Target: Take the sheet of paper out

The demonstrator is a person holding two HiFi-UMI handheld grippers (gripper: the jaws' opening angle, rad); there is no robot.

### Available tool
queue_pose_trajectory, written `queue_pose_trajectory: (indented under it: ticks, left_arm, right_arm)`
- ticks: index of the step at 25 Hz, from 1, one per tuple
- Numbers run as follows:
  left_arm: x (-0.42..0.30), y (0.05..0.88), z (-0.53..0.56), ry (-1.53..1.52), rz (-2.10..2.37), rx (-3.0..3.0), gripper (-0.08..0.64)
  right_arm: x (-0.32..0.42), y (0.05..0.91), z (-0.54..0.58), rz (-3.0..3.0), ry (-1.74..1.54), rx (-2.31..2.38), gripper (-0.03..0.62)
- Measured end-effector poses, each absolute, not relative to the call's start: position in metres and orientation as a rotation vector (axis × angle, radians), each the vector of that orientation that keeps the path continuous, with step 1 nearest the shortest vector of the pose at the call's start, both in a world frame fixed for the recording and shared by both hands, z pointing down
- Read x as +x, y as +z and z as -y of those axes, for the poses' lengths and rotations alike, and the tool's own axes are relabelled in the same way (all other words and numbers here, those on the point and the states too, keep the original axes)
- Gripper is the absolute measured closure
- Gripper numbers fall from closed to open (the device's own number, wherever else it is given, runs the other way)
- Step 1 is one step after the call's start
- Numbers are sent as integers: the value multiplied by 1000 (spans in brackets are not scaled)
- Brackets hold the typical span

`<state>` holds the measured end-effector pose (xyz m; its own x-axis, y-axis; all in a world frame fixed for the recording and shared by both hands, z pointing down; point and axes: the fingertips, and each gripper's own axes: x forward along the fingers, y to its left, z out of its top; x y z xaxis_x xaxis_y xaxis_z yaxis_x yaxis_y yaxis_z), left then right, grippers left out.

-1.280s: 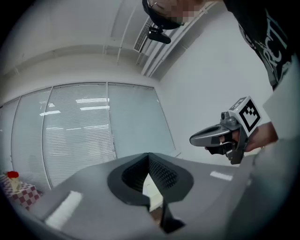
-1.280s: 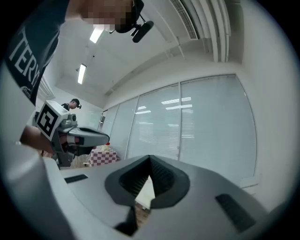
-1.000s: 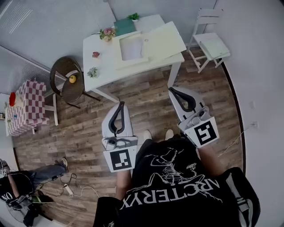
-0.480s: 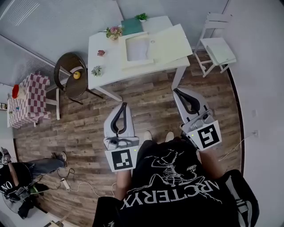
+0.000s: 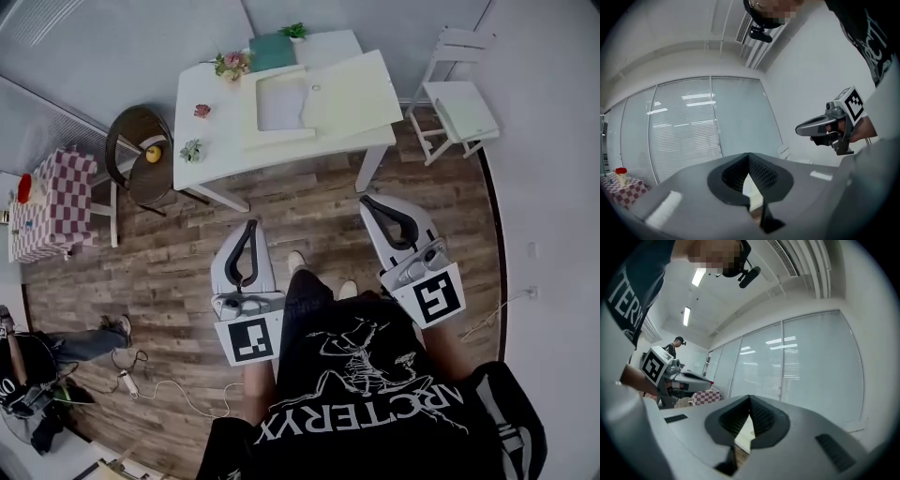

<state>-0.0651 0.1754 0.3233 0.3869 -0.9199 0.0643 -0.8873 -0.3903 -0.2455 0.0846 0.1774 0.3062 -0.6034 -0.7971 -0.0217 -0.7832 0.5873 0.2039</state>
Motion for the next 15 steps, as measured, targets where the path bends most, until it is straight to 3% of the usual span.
queue_pose_trajectory:
  ticks: [15]
  left_arm:
    - [-113,339,45,-322,-1484,-2575,549]
  right_arm:
    - [27,312,49,2653,-270,1439,580]
